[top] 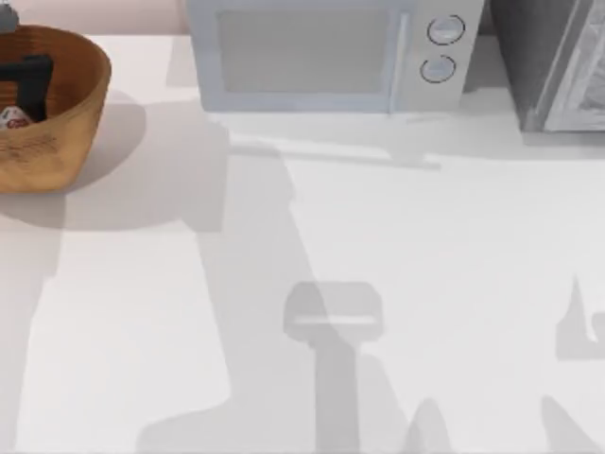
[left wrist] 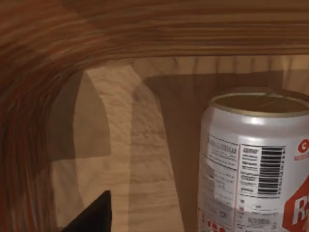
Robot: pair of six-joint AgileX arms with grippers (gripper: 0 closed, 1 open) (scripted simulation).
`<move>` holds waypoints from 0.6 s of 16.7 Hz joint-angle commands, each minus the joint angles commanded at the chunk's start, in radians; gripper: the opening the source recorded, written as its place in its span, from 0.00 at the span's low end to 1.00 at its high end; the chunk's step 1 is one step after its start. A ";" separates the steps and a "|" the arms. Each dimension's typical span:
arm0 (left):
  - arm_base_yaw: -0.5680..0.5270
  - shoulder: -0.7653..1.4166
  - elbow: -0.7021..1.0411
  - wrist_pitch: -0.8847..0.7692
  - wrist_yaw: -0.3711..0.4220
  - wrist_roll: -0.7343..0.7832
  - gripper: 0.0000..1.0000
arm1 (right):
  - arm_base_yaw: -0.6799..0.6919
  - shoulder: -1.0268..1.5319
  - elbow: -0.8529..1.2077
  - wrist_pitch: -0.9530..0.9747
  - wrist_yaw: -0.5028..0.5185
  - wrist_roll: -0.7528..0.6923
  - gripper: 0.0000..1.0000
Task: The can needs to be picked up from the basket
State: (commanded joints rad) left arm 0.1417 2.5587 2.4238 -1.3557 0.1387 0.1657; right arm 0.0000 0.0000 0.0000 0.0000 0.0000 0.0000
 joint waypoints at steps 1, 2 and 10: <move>-0.002 0.001 -0.035 0.038 0.000 -0.002 1.00 | 0.000 0.000 0.000 0.000 0.000 0.000 1.00; -0.004 0.002 -0.072 0.079 0.000 -0.004 1.00 | 0.000 0.000 0.000 0.000 0.000 0.000 1.00; -0.007 0.006 -0.147 0.156 0.000 -0.008 0.92 | 0.000 0.000 0.000 0.000 0.000 0.000 1.00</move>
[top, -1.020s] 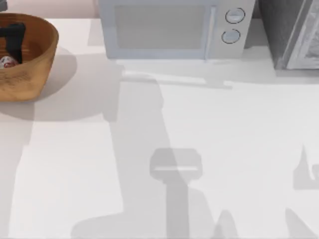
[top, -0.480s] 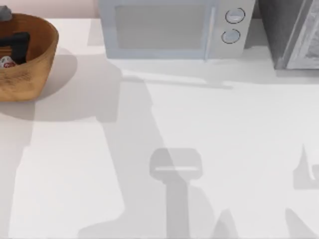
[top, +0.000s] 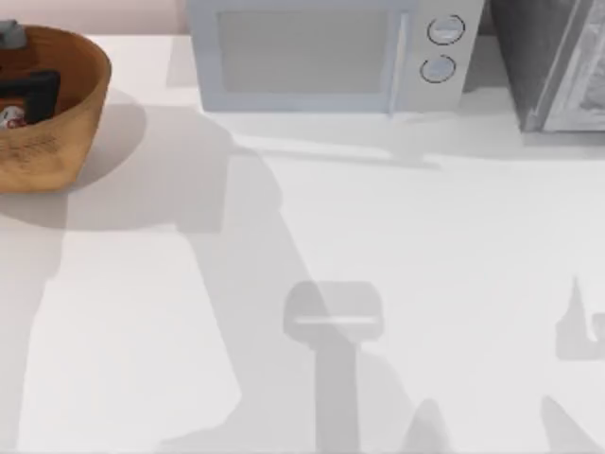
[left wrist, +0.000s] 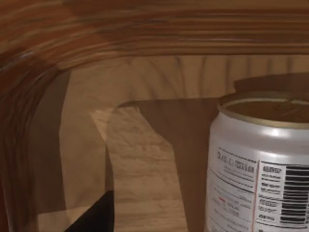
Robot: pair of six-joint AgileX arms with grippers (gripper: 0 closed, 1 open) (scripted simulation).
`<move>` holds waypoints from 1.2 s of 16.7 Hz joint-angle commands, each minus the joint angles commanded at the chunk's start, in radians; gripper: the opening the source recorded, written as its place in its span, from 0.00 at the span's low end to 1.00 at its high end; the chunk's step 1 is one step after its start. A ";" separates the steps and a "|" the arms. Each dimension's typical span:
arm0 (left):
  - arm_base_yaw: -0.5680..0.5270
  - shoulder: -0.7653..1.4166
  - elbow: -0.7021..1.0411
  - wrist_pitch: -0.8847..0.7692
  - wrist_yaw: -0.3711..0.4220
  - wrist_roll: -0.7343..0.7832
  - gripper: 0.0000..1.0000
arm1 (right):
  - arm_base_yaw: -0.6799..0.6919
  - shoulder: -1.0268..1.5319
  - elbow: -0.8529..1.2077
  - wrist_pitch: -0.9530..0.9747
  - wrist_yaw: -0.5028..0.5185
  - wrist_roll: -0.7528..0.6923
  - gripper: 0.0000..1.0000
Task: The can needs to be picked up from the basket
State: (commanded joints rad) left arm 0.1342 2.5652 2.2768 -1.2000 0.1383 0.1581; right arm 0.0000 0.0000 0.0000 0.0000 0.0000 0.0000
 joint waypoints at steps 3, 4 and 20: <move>0.000 0.000 0.000 0.000 0.000 0.000 0.70 | 0.000 0.000 0.000 0.000 0.000 0.000 1.00; 0.000 0.000 0.000 0.000 0.000 0.000 0.62 | 0.000 0.000 0.000 0.000 0.000 0.000 1.00; 0.000 0.000 0.000 0.000 0.000 0.000 0.00 | 0.000 0.000 0.000 0.000 0.000 0.000 1.00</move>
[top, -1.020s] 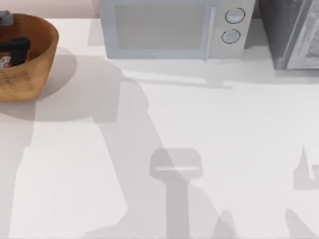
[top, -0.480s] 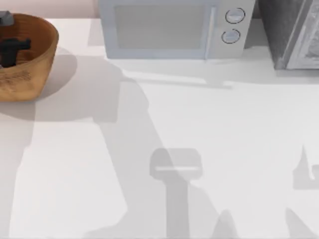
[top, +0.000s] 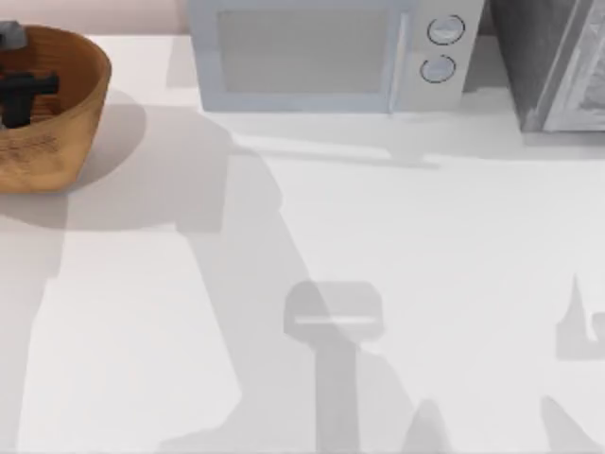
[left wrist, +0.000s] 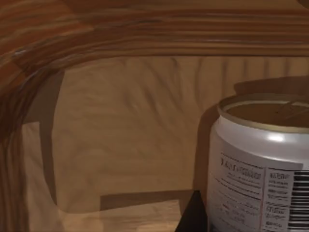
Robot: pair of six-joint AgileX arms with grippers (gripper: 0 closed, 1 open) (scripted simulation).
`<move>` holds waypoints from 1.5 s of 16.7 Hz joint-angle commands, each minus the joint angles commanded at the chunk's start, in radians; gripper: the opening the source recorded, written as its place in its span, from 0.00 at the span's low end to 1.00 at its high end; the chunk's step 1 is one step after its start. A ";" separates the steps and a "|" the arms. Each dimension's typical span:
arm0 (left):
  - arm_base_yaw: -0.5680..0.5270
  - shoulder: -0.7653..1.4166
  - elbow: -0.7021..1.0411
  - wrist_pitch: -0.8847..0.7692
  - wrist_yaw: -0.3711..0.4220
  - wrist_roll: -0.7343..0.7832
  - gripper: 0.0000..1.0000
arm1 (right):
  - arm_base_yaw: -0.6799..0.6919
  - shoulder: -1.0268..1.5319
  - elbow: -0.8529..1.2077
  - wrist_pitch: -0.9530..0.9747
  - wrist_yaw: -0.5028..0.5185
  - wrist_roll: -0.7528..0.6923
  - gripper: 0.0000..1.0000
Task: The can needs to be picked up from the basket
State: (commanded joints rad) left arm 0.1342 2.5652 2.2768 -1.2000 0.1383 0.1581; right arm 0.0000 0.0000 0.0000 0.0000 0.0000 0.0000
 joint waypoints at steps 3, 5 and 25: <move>0.002 -0.079 -0.051 -0.003 -0.002 -0.024 0.00 | 0.000 0.000 0.000 0.000 0.000 0.000 1.00; 0.003 -0.125 -0.098 0.017 -0.005 -0.033 0.00 | 0.000 0.000 0.000 0.000 0.000 0.000 1.00; -0.103 -2.094 -1.802 0.946 -0.107 -0.125 0.00 | 0.000 0.000 0.000 0.000 0.000 0.000 1.00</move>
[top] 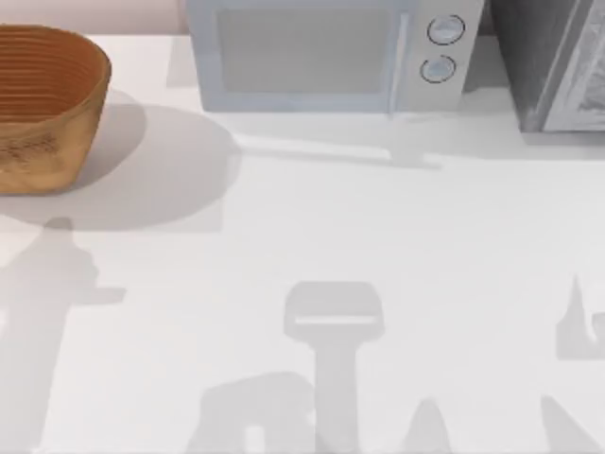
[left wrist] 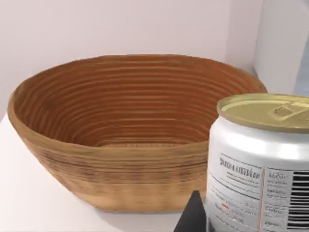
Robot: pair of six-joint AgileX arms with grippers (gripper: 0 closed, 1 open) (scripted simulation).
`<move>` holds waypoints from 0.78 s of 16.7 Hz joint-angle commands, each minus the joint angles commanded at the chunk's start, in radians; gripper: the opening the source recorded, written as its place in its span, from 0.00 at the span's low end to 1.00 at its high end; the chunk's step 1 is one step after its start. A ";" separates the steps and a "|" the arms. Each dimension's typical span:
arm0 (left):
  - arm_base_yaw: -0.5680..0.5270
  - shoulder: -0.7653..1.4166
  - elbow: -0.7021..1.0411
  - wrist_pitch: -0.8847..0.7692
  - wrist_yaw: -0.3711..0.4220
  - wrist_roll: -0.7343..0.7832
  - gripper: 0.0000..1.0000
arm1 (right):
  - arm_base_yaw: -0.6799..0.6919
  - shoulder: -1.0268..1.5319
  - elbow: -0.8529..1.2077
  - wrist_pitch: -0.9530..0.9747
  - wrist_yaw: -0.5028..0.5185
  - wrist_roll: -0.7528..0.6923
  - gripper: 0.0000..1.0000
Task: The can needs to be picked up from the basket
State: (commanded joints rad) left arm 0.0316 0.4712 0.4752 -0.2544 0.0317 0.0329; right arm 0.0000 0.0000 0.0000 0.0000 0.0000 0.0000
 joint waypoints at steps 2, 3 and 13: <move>-0.012 -0.173 -0.173 0.091 -0.009 -0.011 0.00 | 0.000 0.000 0.000 0.000 0.000 0.000 1.00; -0.017 -0.245 -0.245 0.131 -0.013 -0.015 0.00 | 0.000 0.000 0.000 0.000 0.000 0.000 1.00; -0.032 -0.471 -0.475 0.254 -0.032 -0.033 0.00 | 0.000 0.000 0.000 0.000 0.000 0.000 1.00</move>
State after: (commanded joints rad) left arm 0.0000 0.0000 0.0000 0.0000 0.0000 0.0000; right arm 0.0000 0.0000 0.0000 0.0000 0.0000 0.0000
